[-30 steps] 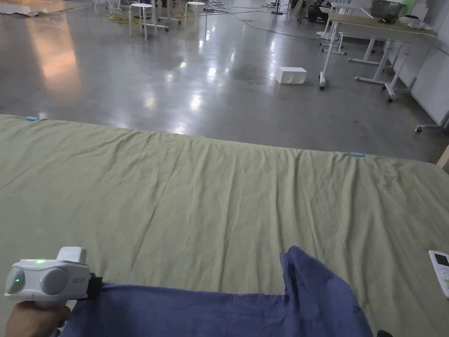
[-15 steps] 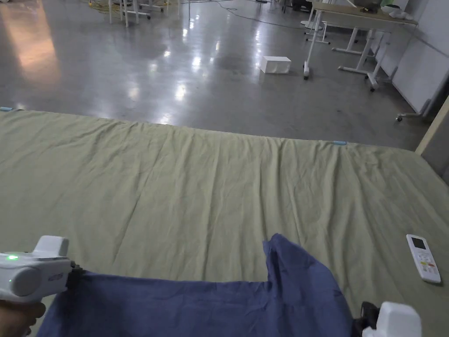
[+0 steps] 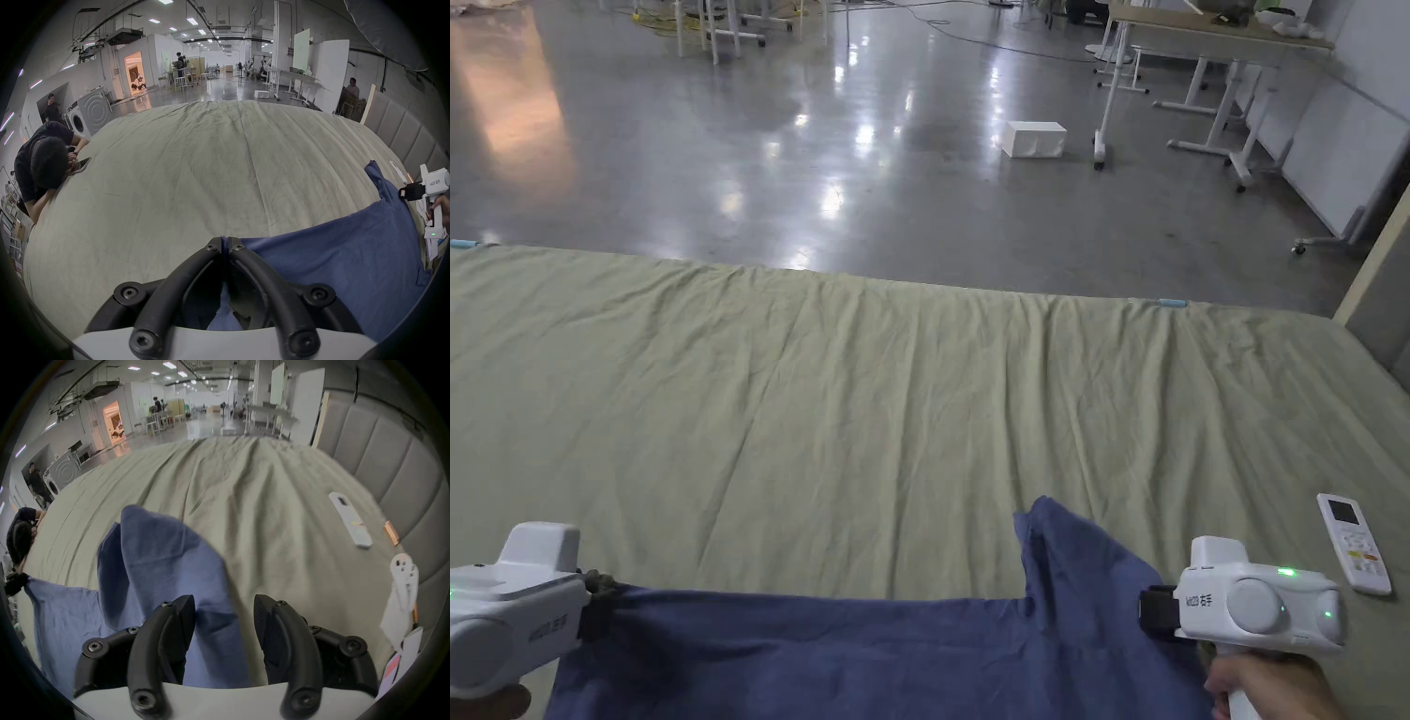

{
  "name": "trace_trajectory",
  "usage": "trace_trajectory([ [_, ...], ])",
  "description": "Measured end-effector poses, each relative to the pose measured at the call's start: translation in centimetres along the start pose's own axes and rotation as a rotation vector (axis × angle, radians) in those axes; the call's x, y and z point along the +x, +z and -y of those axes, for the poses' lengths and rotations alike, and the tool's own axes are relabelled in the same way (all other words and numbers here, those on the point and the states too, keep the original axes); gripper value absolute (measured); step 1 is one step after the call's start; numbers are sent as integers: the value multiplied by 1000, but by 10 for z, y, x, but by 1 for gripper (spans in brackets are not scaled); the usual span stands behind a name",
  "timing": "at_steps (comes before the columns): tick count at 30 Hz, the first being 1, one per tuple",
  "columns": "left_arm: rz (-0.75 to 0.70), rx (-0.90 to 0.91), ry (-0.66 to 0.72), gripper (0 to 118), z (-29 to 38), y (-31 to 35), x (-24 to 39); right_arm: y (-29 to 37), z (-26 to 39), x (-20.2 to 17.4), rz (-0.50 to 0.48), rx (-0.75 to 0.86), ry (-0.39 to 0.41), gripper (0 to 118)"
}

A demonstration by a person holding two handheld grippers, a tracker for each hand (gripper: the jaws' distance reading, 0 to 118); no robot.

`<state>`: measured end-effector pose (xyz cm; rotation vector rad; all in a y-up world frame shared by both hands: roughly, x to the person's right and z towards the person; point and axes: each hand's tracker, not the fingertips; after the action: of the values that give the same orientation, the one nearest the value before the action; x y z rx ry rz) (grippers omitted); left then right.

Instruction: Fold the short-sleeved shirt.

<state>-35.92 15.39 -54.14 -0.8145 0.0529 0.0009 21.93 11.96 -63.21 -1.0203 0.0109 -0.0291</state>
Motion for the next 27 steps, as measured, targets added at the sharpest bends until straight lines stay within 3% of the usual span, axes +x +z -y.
trace_trajectory([
  [2, 2, -3, 7, 5, 1, 2, -1, -12, 2, -4, -23, -77, -30, 44],
  [4, 15, -17, 11, 5, 2, 0, -3, -15, 6, -10, 51, -24, 36, 40],
  [5, 10, -14, -1, 5, 2, 1, -3, -16, 6, -12, 62, -29, 40, 34],
  [7, 9, -10, -8, 5, 2, -1, -6, -13, 6, -16, 79, -14, 43, 8],
  [8, 5, -6, -10, 5, 2, -2, -7, -10, 6, -17, 99, 9, 60, 5],
  [14, -2, 30, -7, 5, -3, 8, -8, 20, 16, -31, 109, 117, 160, 4],
  [27, -46, 250, -25, 5, -41, 124, -8, 191, 16, -50, 171, 527, 165, 4],
])
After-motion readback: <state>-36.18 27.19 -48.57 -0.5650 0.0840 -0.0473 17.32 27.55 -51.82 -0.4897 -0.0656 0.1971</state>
